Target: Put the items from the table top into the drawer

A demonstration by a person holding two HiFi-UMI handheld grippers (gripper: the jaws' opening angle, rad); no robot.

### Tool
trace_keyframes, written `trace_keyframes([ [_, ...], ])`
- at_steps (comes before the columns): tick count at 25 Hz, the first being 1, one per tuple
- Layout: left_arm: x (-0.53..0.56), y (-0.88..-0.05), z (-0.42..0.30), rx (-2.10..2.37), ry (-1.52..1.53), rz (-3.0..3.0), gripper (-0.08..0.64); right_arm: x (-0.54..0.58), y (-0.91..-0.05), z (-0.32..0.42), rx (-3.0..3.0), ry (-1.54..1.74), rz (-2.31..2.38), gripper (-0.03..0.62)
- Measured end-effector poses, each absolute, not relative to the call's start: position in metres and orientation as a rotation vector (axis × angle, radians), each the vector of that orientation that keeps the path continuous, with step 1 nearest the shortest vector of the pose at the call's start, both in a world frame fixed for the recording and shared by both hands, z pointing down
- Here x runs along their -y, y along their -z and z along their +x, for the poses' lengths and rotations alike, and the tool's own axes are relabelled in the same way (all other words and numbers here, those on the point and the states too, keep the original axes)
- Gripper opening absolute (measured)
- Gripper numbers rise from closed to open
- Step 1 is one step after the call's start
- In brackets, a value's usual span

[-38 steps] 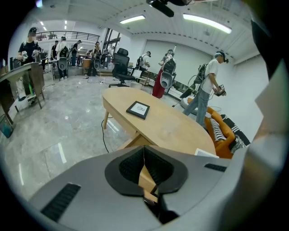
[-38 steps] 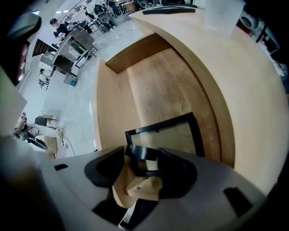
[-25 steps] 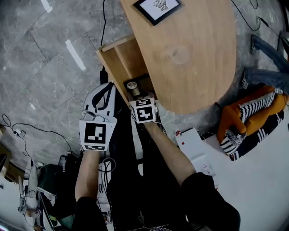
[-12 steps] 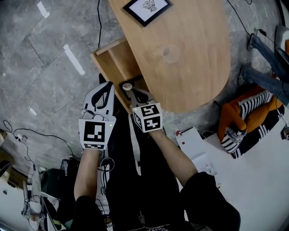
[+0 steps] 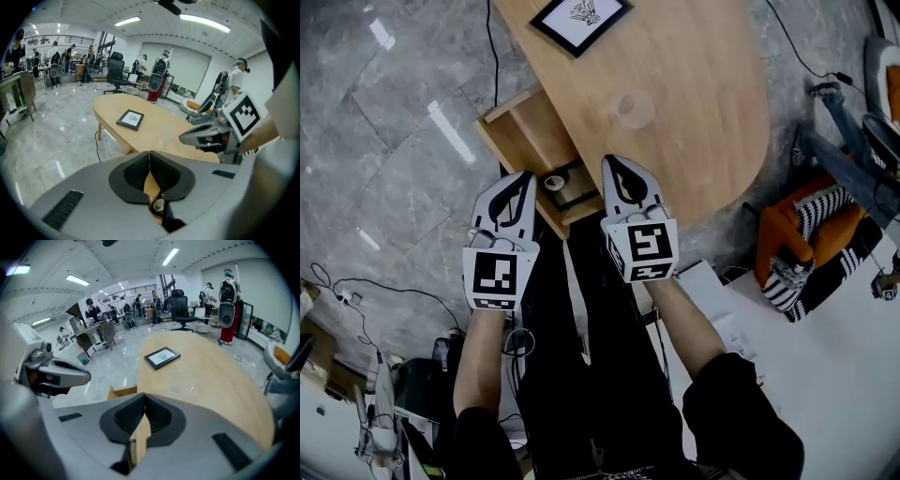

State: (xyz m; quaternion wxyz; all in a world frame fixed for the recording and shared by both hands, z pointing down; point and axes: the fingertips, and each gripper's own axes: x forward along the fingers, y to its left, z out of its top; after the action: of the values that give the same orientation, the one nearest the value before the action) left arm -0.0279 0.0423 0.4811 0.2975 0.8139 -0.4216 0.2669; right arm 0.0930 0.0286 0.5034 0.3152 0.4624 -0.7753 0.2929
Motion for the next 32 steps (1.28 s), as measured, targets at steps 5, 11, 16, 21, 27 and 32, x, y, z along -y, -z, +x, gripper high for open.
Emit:
trace_keyframes([
  [5,-0.042,-0.481,-0.026,1.122,-0.713,2.158,0.014,-0.001,-0.500,0.128,1.972,-0.682,1.276,0.018],
  [11,-0.046,-0.481,-0.030,1.134,-0.717,2.142,0.014,0.016,-0.502,0.137,1.953,-0.619,1.249,0.101],
  [16,-0.051,-0.486,-0.036,1.146,-0.719,2.121,0.014,0.016,-0.514,0.124,1.935,-0.491,1.089,0.138],
  [21,-0.052,-0.486,-0.038,1.154,-0.712,2.108,0.015,0.020,-0.527,0.120,1.873,-0.313,0.939,0.138],
  [27,-0.056,-0.485,-0.042,1.171,-0.704,2.093,0.015,0.020,-0.545,0.116,1.807,-0.250,0.801,0.125],
  [32,-0.059,-0.485,-0.046,1.184,-0.697,2.082,0.014,0.025,-0.542,0.116,1.783,-0.202,0.804,0.025],
])
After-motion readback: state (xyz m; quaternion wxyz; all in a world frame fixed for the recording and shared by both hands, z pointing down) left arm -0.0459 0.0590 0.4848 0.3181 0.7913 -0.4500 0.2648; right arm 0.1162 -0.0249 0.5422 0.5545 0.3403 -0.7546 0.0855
